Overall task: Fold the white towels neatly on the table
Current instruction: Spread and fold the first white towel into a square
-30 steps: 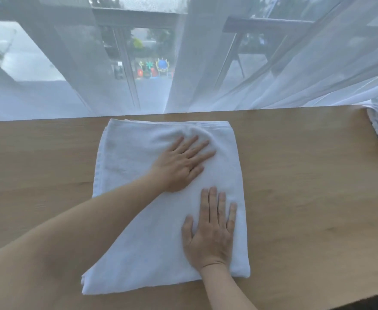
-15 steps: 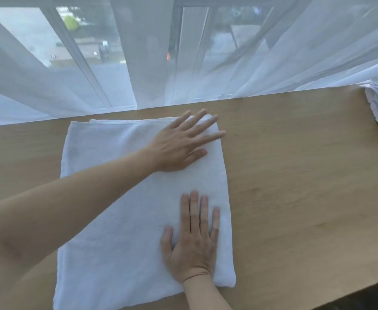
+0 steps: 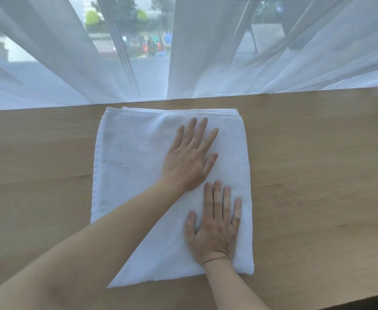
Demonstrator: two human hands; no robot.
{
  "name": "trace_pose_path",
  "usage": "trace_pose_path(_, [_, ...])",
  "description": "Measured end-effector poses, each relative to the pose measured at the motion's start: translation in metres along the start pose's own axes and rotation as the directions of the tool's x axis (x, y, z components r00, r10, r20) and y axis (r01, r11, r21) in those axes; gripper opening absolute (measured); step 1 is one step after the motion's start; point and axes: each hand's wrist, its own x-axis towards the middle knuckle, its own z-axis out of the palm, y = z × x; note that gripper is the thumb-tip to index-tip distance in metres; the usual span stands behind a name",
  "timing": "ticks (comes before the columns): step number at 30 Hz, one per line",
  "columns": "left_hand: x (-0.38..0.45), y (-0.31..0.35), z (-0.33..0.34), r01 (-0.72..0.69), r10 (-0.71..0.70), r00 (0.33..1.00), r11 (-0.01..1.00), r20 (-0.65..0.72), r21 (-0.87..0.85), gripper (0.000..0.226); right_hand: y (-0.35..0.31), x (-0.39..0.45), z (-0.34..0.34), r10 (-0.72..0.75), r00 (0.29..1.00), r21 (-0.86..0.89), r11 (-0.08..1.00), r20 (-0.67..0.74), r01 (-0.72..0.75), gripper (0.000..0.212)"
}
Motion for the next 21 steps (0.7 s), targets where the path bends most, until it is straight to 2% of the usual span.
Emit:
trace_pose_path(5, [-0.108,-0.049,0.011,0.24,-0.234,0.968,0.969,-0.09,0.062,0.068,-0.001,0.0,-0.001,-0.007,1.0,0.002,1.0,-0.016,0.007,0.076])
trace_pose_path(8, [-0.101,-0.064,0.005,0.313,-0.309,0.949,0.948,-0.069,0.057,0.071,-0.001,0.0,-0.001,-0.008,1.0,-0.006,1.0,-0.026,0.008,0.075])
trace_pose_path(12, [-0.05,-0.086,-0.005,0.401,-0.4,0.915,0.916,-0.046,0.02,0.069,-0.002,0.0,-0.001,-0.006,0.999,-0.009,1.0,-0.038,0.006,0.074])
trace_pose_path(17, [-0.001,-0.11,-0.02,0.416,-0.415,0.909,0.909,-0.027,0.037,0.068,-0.002,0.0,-0.001,-0.004,0.999,-0.016,1.0,-0.044,0.003,0.074])
trace_pose_path(21, [-0.037,-0.083,-0.012,0.364,-0.364,0.931,0.931,-0.004,-0.018,0.067,-0.002,-0.002,-0.002,-0.001,0.999,-0.016,1.0,-0.042,0.0,0.074])
